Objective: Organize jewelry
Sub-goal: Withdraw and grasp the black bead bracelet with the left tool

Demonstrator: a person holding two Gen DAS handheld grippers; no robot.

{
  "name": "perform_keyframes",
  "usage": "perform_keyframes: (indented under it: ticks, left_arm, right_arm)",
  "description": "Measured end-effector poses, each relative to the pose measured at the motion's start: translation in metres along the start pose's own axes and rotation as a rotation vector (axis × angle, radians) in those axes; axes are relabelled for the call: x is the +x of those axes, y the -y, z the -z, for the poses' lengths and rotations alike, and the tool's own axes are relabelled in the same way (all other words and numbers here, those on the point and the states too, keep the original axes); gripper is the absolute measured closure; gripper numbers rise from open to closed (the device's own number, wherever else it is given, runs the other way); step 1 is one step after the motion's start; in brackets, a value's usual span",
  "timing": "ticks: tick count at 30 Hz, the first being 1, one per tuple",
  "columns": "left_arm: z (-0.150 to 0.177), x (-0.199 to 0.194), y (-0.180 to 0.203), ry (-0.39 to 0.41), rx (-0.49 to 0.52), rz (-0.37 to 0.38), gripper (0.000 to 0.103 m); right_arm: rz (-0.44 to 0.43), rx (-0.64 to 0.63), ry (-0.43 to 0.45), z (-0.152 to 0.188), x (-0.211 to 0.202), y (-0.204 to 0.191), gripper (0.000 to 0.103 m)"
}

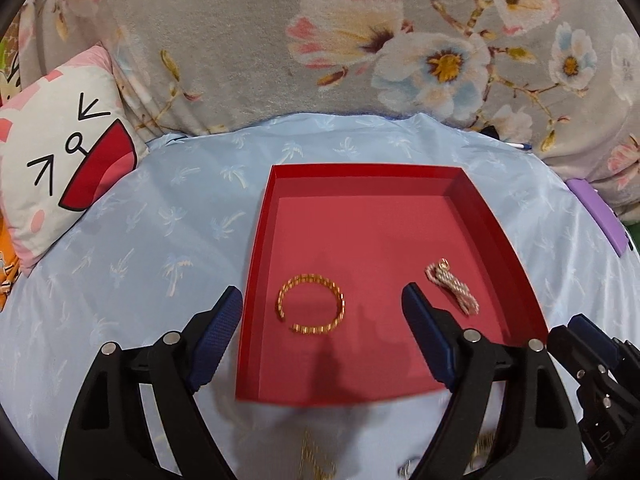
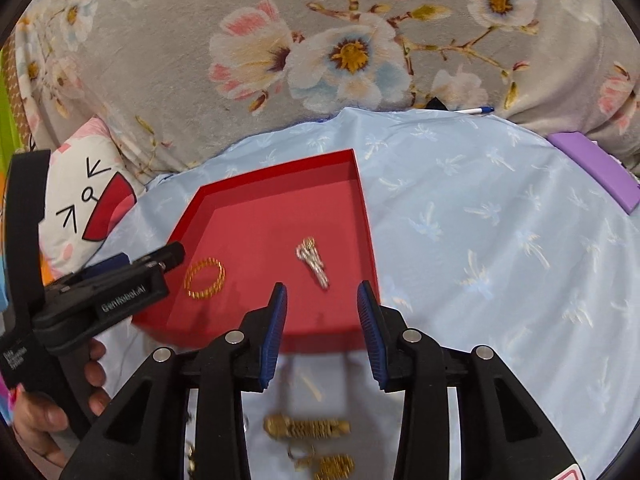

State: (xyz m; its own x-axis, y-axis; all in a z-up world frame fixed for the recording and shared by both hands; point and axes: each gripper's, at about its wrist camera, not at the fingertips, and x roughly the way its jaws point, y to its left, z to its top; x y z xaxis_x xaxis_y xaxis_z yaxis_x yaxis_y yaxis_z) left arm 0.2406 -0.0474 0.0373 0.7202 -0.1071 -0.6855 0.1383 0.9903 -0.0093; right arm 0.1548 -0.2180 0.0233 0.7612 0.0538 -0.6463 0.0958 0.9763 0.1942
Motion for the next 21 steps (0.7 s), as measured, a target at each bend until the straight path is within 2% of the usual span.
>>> perform_keyframes:
  ticks: [4,11,16,21]
  left_arm:
    - [0.025,-0.025,-0.003,-0.003,-0.005,0.007,0.024]
    - [0.086,-0.055,-0.016,-0.055,-0.026,0.028,0.024]
    - [0.124,-0.069,-0.023,-0.121,-0.052,0.047,0.024]
    - [0.155,-0.071,-0.014,-0.184,-0.049,0.067,0.024]
  right_arm:
    - [0.020,-0.022,-0.014,0.031,-0.023,0.004,0.065]
    - [0.017,-0.025,-0.077,0.082,-0.052,0.013,0.065]
    - [0.019,-0.042,-0.102,0.107,-0.063,0.011,0.065]
    - [0.011,-0.031,-0.119,0.120,-0.070,0.014,0.065]
